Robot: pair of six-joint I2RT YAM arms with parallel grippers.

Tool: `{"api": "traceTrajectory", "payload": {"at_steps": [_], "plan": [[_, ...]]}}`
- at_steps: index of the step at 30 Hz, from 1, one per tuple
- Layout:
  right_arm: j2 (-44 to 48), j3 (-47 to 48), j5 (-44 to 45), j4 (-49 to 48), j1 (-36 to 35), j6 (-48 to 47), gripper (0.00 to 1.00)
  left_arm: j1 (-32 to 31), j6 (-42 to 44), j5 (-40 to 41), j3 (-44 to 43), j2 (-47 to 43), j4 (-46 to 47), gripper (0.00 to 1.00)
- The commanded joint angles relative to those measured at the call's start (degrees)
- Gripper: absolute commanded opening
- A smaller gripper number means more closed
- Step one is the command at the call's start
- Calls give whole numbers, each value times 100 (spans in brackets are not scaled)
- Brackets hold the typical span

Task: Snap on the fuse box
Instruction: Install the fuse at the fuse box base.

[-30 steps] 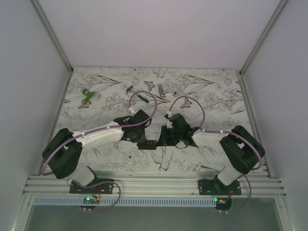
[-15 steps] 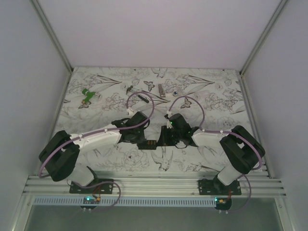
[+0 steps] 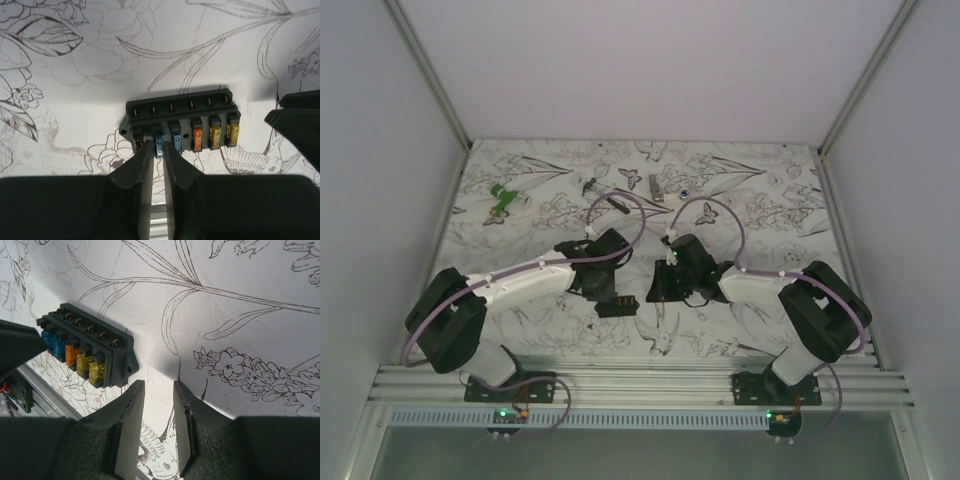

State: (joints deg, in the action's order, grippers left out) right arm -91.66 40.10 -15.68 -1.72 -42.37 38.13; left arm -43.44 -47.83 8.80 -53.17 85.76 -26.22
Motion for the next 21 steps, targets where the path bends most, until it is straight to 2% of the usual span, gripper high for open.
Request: {"api": "traceTrajectory", "payload": {"at_steps": [1, 3, 6, 8, 15, 21], "plan": [[283, 209, 200, 157, -60, -130, 36, -127, 409, -13, -390, 132, -955, 24], [409, 203, 239, 207, -59, -155, 36, -133, 402, -88, -472, 47, -930, 37], [540, 188, 320, 303, -54, -182, 37, -62, 340, -128, -334, -257, -916, 43], [600, 175, 352, 352, -54, -199, 37, 100, 277, -153, -42, -536, -911, 40], [704, 172, 422, 387, -131, -218, 37, 1093, 217, -825, 987, -1091, -443, 11], [835, 312, 672, 653, -290, -292, 38, 1356, 173, -1388, 1337, -607, 404, 10]]}}
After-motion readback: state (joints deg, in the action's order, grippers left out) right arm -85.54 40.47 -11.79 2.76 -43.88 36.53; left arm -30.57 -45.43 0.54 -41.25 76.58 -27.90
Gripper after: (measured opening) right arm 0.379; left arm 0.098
